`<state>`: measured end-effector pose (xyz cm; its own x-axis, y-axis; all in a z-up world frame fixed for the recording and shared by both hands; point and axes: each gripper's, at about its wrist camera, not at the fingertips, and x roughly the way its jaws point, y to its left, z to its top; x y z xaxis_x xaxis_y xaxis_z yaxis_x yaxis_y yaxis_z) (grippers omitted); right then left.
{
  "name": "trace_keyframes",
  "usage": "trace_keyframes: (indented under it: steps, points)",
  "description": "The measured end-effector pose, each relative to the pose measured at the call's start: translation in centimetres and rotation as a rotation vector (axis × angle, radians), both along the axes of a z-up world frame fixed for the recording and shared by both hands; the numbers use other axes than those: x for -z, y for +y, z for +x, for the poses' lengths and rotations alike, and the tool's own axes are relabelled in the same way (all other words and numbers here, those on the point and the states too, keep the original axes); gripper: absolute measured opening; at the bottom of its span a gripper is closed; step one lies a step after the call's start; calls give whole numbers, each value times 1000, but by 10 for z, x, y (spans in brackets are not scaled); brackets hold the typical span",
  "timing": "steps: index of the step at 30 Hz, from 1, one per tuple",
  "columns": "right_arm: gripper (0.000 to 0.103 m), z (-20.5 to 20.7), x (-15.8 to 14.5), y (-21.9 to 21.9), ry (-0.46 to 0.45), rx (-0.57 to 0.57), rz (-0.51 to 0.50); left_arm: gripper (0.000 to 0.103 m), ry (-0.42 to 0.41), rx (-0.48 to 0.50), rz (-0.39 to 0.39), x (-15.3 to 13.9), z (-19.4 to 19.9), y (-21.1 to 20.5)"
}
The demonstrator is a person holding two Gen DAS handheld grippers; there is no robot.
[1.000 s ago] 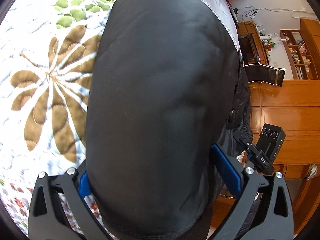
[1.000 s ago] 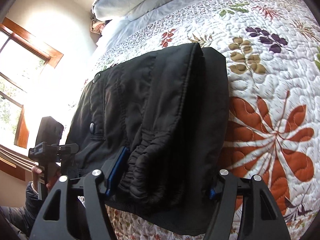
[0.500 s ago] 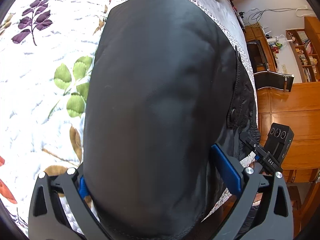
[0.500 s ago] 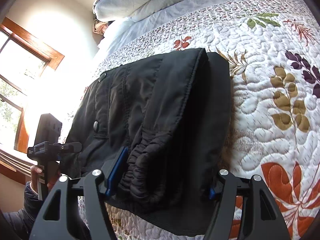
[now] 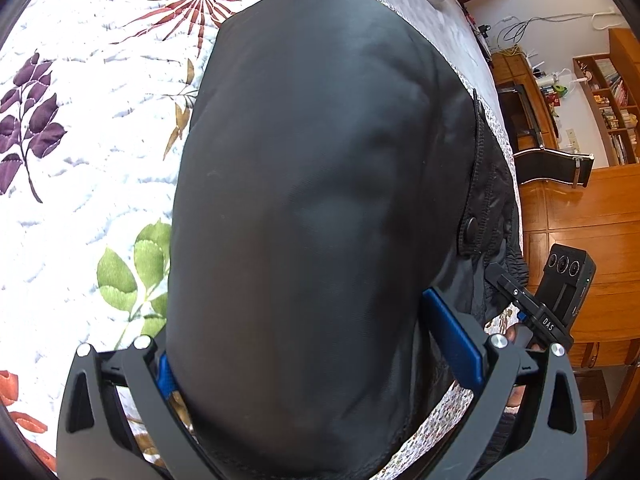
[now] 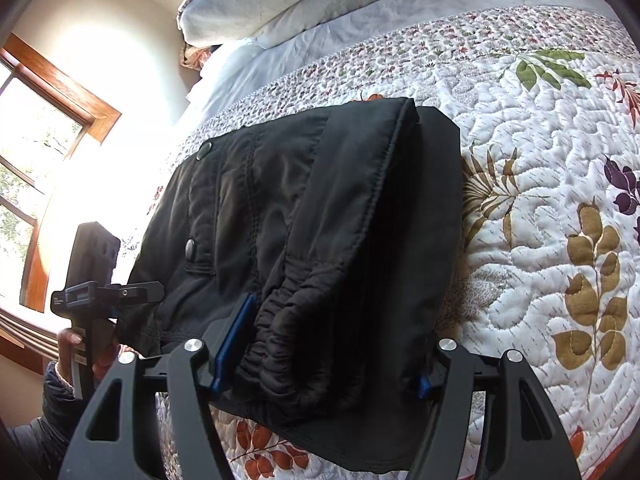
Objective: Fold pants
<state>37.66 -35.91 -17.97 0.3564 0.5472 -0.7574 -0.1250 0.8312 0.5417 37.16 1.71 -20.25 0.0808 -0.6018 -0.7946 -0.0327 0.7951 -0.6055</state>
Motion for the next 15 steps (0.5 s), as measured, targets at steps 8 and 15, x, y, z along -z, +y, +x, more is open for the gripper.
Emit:
trace_keyframes:
  steps: [8,15]
  points:
    - [67,23,4,-2,-7,5,14,100,-11,2,13,4,14,3]
    - [71,31,13,-6,-9,13,45,101,-25,10,32,6,15,5]
